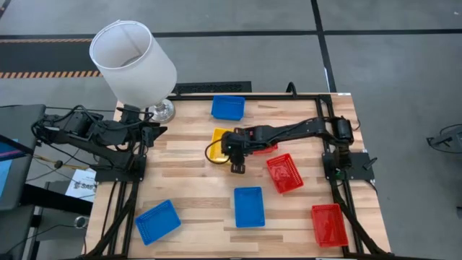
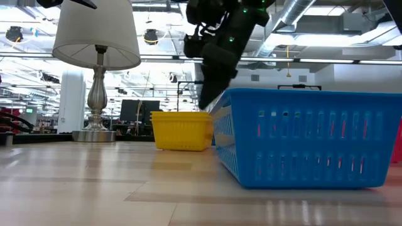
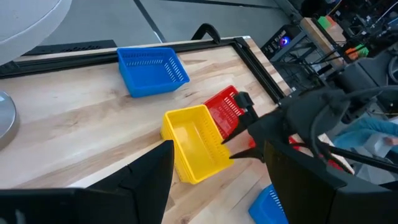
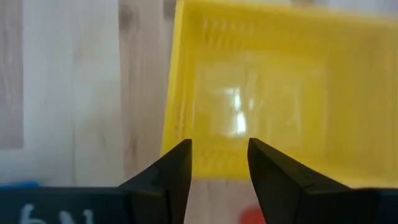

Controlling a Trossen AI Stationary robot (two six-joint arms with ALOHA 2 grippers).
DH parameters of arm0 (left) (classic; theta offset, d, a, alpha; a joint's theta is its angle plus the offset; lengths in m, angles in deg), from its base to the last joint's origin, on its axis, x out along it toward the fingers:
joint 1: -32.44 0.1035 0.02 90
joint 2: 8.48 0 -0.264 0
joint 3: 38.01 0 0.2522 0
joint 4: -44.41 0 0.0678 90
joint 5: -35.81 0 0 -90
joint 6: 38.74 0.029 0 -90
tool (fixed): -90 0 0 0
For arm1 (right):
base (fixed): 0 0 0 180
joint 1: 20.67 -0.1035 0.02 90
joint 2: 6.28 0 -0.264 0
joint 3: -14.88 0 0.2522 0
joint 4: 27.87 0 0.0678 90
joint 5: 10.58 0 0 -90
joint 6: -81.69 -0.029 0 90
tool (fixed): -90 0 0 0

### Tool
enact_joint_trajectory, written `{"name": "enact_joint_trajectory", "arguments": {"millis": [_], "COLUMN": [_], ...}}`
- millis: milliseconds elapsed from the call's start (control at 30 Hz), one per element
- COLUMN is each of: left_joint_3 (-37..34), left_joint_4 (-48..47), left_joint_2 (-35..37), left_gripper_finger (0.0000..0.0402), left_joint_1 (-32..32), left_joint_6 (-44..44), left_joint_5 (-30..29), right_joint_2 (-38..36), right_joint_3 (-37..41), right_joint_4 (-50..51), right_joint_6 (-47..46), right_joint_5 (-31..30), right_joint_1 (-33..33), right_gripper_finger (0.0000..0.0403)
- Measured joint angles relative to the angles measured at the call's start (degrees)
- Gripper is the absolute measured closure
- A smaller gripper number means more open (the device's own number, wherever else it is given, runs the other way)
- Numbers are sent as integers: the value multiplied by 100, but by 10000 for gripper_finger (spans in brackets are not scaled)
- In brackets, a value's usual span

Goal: Stack baskets by color
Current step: Move the yellow baskets to the left of the table

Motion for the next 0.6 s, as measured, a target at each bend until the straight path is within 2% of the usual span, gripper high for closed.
{"name": "enact_joint_trajectory", "arguments": {"millis": [233, 333, 500, 600], "left_joint_3": [0, 0, 0, 0], "left_joint_4": [-2, -2, -3, -3], "left_joint_2": [0, -2, 0, -4], "left_gripper_finger": [164, 164, 164, 164], "left_joint_1": [1, 0, 0, 0], "left_joint_6": [22, 24, 26, 51], "left_joint_5": [-46, -88, -92, -92], "right_joint_2": [0, -78, -240, -219], "right_joint_3": [-16, -241, -609, -560], "right_joint_4": [-698, -201, 1129, 1500], "right_joint_6": [667, 617, -223, -537], "right_joint_5": [15, -42, -43, -49], "right_joint_1": [96, 101, 257, 299], "right_gripper_finger": [231, 234, 242, 247]}}
